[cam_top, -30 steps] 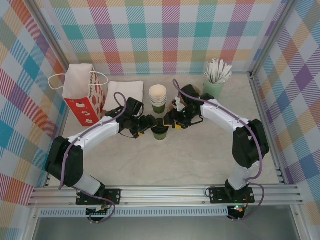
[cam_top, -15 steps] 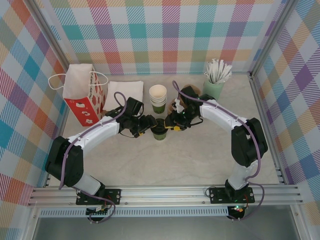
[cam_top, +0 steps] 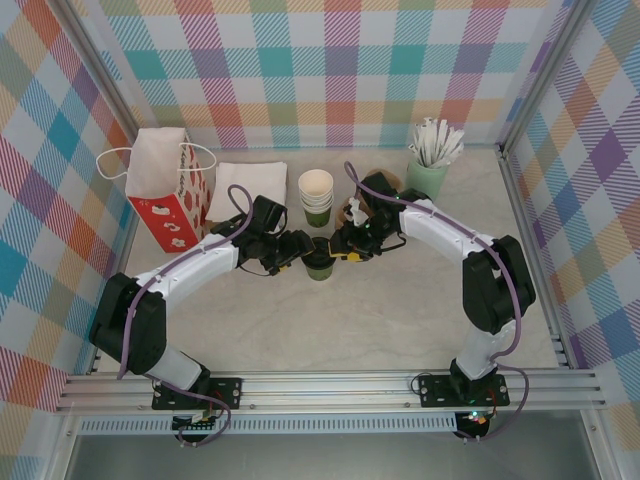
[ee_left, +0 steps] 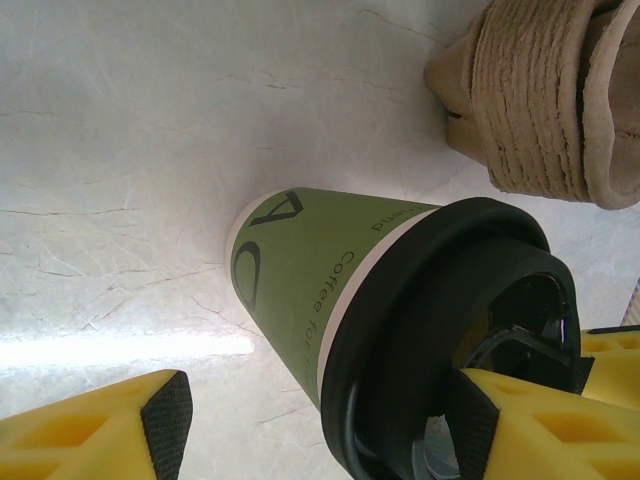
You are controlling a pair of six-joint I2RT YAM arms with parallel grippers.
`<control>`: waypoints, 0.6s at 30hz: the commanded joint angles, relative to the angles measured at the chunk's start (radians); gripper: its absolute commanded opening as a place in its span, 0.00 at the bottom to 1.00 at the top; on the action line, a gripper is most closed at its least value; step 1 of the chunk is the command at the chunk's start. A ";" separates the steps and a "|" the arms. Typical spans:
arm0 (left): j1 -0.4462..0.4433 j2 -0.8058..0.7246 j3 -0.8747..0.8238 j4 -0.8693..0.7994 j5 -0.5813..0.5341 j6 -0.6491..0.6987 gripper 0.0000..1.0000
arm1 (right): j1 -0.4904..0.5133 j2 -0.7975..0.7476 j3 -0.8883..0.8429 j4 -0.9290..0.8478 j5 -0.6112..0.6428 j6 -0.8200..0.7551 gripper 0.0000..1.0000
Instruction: Pack the takeout coffee
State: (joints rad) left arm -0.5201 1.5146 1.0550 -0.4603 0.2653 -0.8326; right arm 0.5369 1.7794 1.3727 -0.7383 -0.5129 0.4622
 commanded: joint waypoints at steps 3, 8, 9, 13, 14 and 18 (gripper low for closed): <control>0.012 -0.012 0.008 -0.032 0.005 0.009 0.72 | 0.002 0.015 0.007 -0.063 0.059 -0.020 0.44; 0.012 -0.030 0.068 -0.043 0.026 0.014 0.77 | 0.002 -0.017 0.065 -0.058 0.057 -0.017 0.49; 0.012 -0.035 0.080 -0.048 0.025 0.017 0.78 | 0.002 -0.024 0.075 -0.060 0.060 -0.017 0.49; 0.014 -0.061 0.114 -0.077 0.013 0.029 0.82 | 0.002 -0.059 0.082 -0.064 0.081 -0.018 0.52; 0.014 -0.068 0.118 -0.082 0.009 0.031 0.83 | 0.002 -0.068 0.079 -0.064 0.090 -0.019 0.53; 0.015 -0.106 0.122 -0.111 -0.032 0.046 0.84 | 0.001 -0.105 0.063 -0.081 0.140 -0.028 0.57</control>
State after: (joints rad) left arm -0.5190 1.4525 1.1503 -0.5167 0.2638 -0.8139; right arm 0.5369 1.7290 1.4235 -0.7856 -0.4152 0.4549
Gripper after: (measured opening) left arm 0.838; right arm 0.567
